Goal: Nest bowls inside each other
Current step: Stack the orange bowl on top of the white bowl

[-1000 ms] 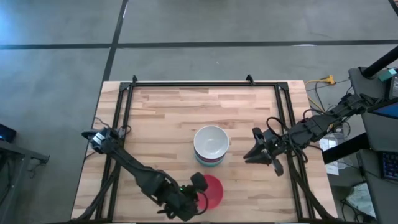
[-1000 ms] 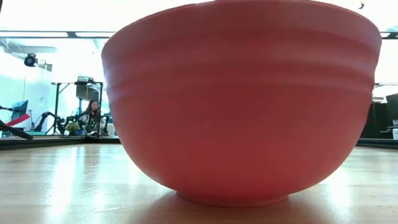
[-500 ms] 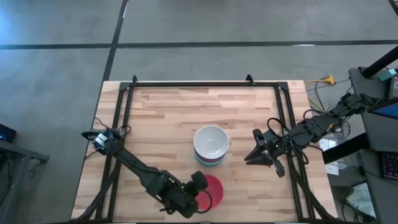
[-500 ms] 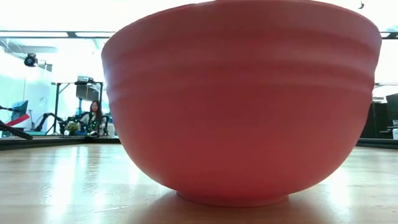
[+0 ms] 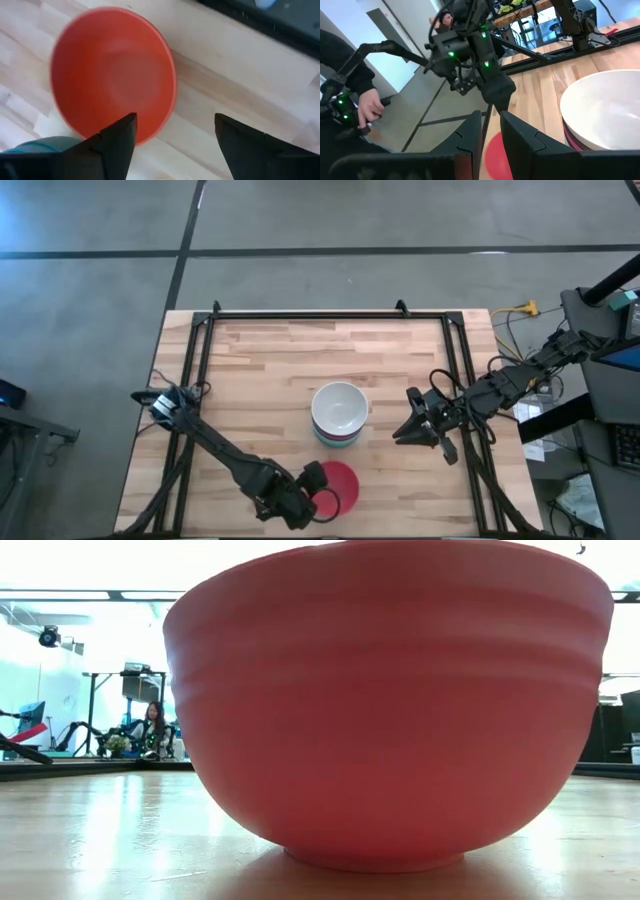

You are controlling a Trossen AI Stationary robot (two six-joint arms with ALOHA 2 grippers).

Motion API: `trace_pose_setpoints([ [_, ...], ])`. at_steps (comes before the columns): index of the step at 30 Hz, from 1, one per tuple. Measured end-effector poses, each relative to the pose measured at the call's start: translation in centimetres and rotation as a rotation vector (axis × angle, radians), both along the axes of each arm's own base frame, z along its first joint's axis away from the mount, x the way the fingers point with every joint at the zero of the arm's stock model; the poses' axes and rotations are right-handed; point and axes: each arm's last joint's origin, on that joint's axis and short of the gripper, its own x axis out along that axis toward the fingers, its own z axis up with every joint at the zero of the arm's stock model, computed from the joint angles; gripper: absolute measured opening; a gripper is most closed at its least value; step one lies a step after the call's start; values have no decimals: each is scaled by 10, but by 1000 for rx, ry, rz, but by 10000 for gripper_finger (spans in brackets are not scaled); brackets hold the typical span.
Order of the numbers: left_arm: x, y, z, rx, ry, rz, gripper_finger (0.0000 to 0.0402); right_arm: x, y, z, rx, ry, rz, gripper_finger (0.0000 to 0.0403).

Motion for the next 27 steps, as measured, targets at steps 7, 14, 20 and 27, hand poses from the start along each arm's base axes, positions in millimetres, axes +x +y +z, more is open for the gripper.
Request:
trace_pose_setpoints([
  [7,4,3,-22,44,-16,-100,251,0,0,0,0,0,0,67],
  [14,11,15,-39,43,-20,-69,251,0,0,0,16,7,-4,68],
  [20,22,21,-58,37,7,-50,251,0,0,0,21,9,-5,68],
  [27,27,18,-77,51,48,-130,248,-1,1,0,39,18,-2,68],
])
